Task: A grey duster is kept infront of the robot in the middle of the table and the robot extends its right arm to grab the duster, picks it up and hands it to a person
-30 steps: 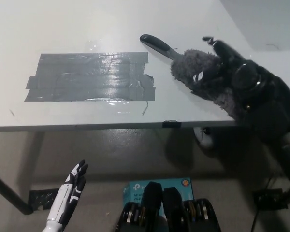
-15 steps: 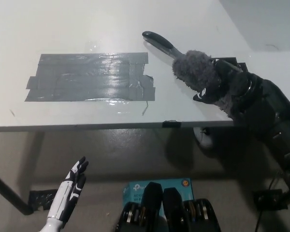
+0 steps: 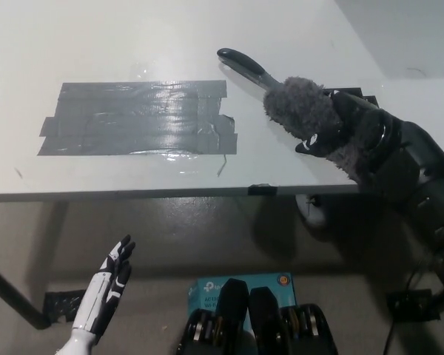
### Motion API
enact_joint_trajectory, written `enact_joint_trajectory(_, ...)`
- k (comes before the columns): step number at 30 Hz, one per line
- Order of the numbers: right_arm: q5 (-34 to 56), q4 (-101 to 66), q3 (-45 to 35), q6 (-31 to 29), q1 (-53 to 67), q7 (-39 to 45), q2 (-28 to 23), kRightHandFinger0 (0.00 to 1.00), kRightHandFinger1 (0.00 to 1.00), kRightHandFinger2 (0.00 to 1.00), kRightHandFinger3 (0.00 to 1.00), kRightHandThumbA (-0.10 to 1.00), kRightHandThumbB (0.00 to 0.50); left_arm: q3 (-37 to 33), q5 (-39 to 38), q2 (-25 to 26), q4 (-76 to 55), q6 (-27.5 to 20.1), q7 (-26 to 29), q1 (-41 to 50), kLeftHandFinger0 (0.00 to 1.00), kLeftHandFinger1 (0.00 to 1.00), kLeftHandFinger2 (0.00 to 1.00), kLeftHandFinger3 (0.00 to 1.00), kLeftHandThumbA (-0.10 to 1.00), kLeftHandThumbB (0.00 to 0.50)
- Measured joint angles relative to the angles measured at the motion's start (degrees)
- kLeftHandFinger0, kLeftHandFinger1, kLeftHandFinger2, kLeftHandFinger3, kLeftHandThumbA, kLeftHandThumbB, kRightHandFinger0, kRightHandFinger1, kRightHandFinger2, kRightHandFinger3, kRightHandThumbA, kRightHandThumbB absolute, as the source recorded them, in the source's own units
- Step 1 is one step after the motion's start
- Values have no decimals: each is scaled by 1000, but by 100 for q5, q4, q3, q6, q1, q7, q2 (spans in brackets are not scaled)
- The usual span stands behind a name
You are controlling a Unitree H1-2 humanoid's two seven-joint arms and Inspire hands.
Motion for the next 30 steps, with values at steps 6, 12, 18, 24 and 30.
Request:
enact_joint_trajectory(6, -2, 47, 1, 5, -13, 9, 12, 336, 431, 634, 1000, 13, 279, 0, -3, 7, -3, 2, -1, -54, 1000, 1000, 1000, 1000, 1000, 303)
enact_joint_trajectory(12, 39, -27, -175, -86, -42, -3, -42, 619, 720, 721, 790, -100, 271, 0, -8, 9, -3, 3, 0, -82, 1000, 1000, 1000, 1000, 1000, 292)
enact_joint_trajectory(18, 51, -72, -220, -249, -36, -3, -65, 741, 805, 739, 441, -100, 256, 3, -44, 13, -3, 3, -11, -152, 1000, 1000, 1000, 1000, 1000, 300)
enact_joint_trajectory(24, 51, -56, -221, -371, -35, 2, -77, 554, 595, 576, 519, -100, 225, 5, -105, 16, 2, 3, -50, -155, 1000, 1000, 1000, 1000, 1000, 289)
enact_joint_trajectory(30, 74, -55, -256, -473, -30, 3, -98, 126, 286, 402, 344, -100, 205, 7, -180, 16, 2, 3, -107, -156, 1000, 1000, 1000, 1000, 1000, 289)
